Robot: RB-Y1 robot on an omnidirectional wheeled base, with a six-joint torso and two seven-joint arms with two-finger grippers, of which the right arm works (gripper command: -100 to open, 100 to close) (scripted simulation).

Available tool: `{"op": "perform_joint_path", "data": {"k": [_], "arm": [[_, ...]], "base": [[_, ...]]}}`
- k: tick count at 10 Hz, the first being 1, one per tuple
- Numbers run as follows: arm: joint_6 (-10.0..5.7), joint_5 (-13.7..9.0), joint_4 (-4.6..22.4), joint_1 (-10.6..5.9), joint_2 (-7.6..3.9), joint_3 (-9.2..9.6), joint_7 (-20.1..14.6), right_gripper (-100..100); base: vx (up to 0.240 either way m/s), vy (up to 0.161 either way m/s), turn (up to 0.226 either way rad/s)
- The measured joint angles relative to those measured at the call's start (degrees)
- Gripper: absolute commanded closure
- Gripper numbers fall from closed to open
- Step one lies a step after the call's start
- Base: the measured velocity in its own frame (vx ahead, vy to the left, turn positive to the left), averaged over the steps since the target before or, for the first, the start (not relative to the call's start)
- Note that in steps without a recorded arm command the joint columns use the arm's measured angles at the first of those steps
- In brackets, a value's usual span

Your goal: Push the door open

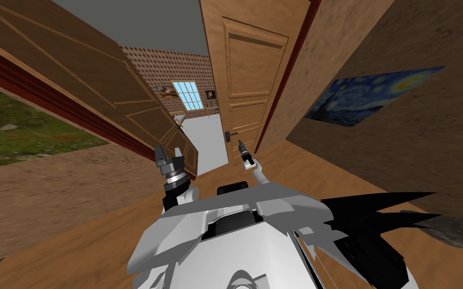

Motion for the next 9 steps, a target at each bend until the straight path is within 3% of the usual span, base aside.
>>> {"op": "perform_joint_path", "data": {"k": [9], "arm": [[0.94,-0.5,10.1,-5.5,2.96,0.67,-1.7,-100]], "base": [[0.104,-0.07,0.042]]}}
